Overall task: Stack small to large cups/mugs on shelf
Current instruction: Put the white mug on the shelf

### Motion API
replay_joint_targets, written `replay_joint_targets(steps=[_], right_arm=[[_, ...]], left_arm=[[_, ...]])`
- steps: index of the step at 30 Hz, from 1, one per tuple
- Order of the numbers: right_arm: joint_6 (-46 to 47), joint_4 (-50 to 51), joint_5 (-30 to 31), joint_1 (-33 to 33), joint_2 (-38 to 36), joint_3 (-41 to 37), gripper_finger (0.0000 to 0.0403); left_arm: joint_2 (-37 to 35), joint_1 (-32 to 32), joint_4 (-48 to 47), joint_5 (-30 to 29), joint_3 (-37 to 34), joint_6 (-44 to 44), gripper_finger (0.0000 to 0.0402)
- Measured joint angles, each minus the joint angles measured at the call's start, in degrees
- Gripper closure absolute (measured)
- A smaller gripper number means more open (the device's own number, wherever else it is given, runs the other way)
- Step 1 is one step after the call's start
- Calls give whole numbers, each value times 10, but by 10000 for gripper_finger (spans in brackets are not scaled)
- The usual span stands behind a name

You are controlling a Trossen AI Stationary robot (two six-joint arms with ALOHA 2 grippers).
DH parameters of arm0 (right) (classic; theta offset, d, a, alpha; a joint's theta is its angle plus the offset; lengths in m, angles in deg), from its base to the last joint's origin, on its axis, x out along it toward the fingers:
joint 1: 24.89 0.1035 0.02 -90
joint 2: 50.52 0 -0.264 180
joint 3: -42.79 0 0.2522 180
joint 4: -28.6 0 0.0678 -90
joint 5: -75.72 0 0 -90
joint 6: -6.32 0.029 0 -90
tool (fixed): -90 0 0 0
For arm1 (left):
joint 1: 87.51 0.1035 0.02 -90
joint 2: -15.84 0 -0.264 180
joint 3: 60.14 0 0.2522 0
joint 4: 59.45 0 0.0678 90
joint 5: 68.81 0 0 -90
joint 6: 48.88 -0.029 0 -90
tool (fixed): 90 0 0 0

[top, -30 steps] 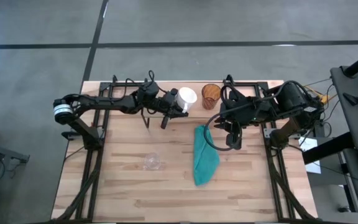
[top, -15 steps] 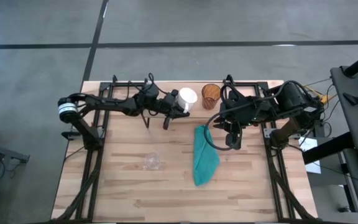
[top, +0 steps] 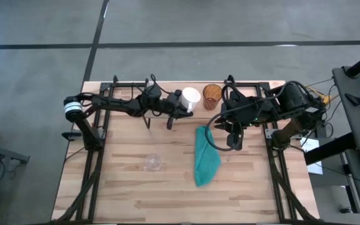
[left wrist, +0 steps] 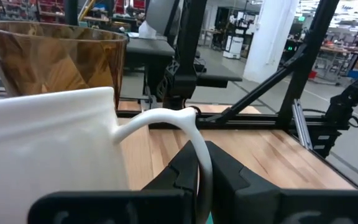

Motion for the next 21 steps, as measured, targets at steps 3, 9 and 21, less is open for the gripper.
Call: replay_joint_targets(steps=[3, 9, 21], right_arm=[[0, 0, 0, 0, 0, 0, 335], [0, 0, 0, 0, 0, 0, 335], [-2, 0, 0, 0, 0, 0, 335]], left_arm=[[0, 0, 3, 0, -7, -3, 401], [-1, 2, 1, 2, -9, 0, 401], [-3, 2, -14, 1, -7, 13, 401]])
